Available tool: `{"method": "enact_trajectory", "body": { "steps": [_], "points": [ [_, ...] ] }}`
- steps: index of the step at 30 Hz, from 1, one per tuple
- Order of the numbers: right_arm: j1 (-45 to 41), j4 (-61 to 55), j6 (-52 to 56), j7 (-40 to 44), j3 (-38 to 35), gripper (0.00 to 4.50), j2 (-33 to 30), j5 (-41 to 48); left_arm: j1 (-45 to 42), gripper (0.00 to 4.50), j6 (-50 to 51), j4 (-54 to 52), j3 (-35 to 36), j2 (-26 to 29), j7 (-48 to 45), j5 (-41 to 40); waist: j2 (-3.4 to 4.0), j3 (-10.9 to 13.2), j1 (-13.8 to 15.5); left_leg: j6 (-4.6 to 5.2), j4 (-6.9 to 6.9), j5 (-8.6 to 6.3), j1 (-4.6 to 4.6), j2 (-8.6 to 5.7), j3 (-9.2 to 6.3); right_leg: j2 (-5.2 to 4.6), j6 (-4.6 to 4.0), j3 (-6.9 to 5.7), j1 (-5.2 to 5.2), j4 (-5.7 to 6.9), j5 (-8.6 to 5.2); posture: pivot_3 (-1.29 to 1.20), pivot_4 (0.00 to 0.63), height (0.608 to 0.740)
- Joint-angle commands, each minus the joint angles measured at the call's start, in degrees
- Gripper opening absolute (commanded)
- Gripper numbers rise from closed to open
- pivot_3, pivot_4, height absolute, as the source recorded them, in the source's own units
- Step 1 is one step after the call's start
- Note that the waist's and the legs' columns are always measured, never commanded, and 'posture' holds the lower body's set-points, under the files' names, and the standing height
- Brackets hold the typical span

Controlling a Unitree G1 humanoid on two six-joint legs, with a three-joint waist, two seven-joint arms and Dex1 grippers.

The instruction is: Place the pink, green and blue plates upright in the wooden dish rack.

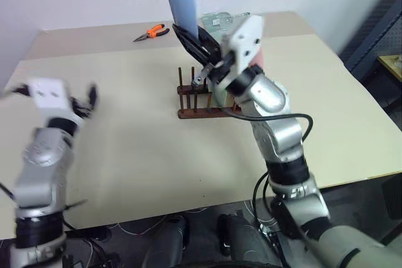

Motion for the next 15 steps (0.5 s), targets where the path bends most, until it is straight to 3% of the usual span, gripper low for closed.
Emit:
{"method": "enact_trajectory", "body": {
  "steps": [1, 15],
  "points": [
    [0.94, -8.35, 12.57, -5.36, -2.32, 0.0, 2.76, 10.48, 2.21, 3.42, -4.91, -1.48, -3.76, -2.0, -2.39, 3.38, 0.02, 0.03, -0.26, -0.01, 0.0, 0.01, 0.0, 0.01, 0.0, 0.01, -0.02, -0.01, -0.03, 0.02, 0.0, 0.0, 0.15, 0.729],
    [4.16, -10.13, 23.21, -13.78, -2.51, 0.0, 3.2, 13.92, 5.99, 3.42, -9.9, -0.85, -8.43, -4.01, -10.02, 7.71, 0.17, -0.01, -0.19, -0.03, -0.03, 0.02, 0.01, 0.1, 0.06, 0.05, -0.19, -0.04, -0.09, 0.04, -0.04, 0.0, 0.15, 0.729]
  ]
}}
